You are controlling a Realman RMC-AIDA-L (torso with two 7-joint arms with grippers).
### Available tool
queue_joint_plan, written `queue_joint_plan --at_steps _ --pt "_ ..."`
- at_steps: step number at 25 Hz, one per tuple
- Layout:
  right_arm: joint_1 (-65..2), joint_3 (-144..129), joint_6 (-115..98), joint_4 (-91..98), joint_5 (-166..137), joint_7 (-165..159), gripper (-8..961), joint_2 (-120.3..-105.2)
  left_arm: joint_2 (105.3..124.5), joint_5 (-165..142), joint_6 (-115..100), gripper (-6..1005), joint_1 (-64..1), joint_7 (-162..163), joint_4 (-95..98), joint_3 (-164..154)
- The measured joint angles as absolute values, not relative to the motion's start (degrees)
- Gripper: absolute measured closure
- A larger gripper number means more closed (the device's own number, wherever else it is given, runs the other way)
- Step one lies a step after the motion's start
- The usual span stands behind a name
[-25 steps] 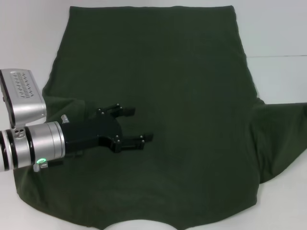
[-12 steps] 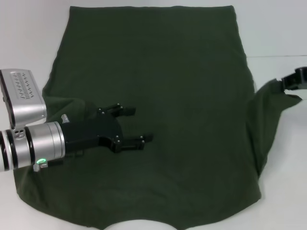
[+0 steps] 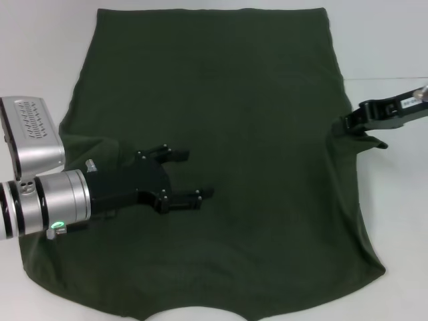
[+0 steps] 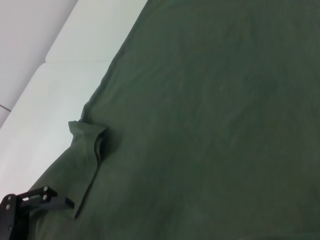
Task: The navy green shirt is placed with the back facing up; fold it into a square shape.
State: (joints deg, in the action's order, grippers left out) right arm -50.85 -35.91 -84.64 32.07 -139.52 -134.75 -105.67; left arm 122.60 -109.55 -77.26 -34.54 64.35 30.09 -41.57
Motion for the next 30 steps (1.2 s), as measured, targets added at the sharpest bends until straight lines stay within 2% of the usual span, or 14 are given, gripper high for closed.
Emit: queue_joint_plan --at_steps 12,23,28,30 --pt "-53.47 -37.54 -73.39 26.01 -139.44 -135.2 919 -107.95 122.6 -109.66 -77.26 95 -34.55 64.33 30.61 -42.01" --pt "-53.95 -37.35 -66.69 25.72 -136.39 -133.44 917 -111.72 122.67 -109.69 -77.25 94 -34.71 63.67 30.68 -42.02" --pt "-53.43 -37.46 -64.4 25.63 -130.56 -131.25 719 -112.72 122.69 -109.69 -77.25 95 -34.71 63.45 30.68 -42.21" --pt "-53.27 -37.29 -63.87 25.69 -129.7 -130.02 674 -112.79 122.7 -109.69 -77.25 94 -34.72 63.44 30.68 -42.62"
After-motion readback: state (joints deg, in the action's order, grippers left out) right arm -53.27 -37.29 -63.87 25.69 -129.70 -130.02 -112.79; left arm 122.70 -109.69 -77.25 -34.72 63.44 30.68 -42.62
